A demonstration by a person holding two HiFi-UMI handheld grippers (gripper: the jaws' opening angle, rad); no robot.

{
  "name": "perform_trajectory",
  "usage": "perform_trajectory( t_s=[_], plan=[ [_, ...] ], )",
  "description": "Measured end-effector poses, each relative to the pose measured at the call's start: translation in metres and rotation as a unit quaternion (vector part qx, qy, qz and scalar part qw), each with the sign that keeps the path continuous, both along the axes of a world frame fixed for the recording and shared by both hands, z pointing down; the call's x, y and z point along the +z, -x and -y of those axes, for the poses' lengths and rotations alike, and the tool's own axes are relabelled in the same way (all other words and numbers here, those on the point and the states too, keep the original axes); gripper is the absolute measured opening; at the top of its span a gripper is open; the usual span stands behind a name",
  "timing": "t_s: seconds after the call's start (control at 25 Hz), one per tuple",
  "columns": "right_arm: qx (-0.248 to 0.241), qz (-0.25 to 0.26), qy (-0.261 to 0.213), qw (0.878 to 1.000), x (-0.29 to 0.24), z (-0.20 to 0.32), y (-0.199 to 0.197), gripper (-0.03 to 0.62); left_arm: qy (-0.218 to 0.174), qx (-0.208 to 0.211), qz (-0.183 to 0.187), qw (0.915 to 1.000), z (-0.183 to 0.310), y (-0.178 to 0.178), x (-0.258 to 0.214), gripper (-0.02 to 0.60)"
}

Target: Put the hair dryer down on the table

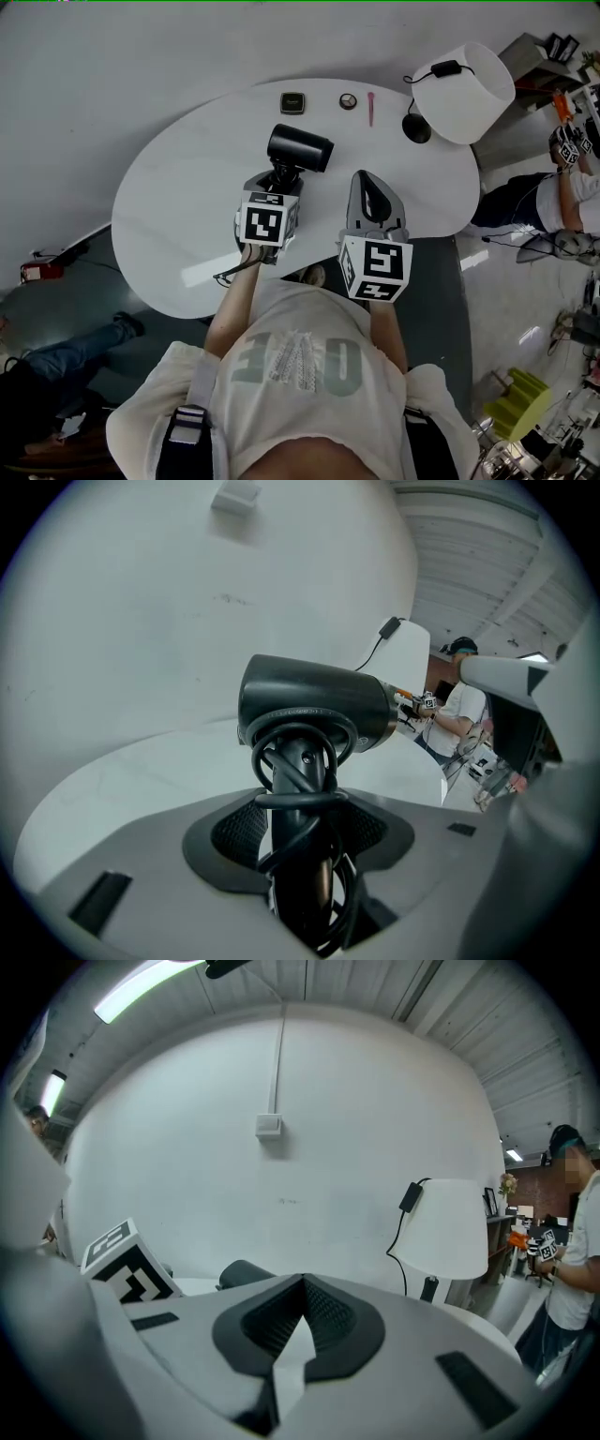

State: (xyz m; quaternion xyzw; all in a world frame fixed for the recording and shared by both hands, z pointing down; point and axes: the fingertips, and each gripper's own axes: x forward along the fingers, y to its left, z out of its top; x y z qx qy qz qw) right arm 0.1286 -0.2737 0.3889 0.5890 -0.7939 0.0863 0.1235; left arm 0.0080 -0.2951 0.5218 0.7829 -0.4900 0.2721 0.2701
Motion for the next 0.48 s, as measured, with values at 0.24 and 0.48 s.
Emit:
perform_trajectory(
  t_s=[0.24, 0.48],
  plan=[
    [0.005, -0.017, 0.035, 0.999, 0.023, 0.001, 0.004, 0.003, 0.055, 0.010, 0.008, 0.9984, 0.000, 0.001, 0.043, 0.222],
    [0.010, -0.026, 0.058, 0.998, 0.040, 0.002, 0.005, 0.003, 0.103, 0.016, 0.024, 0.9943, -0.001, 0.002, 0.079, 0.222]
  ],
)
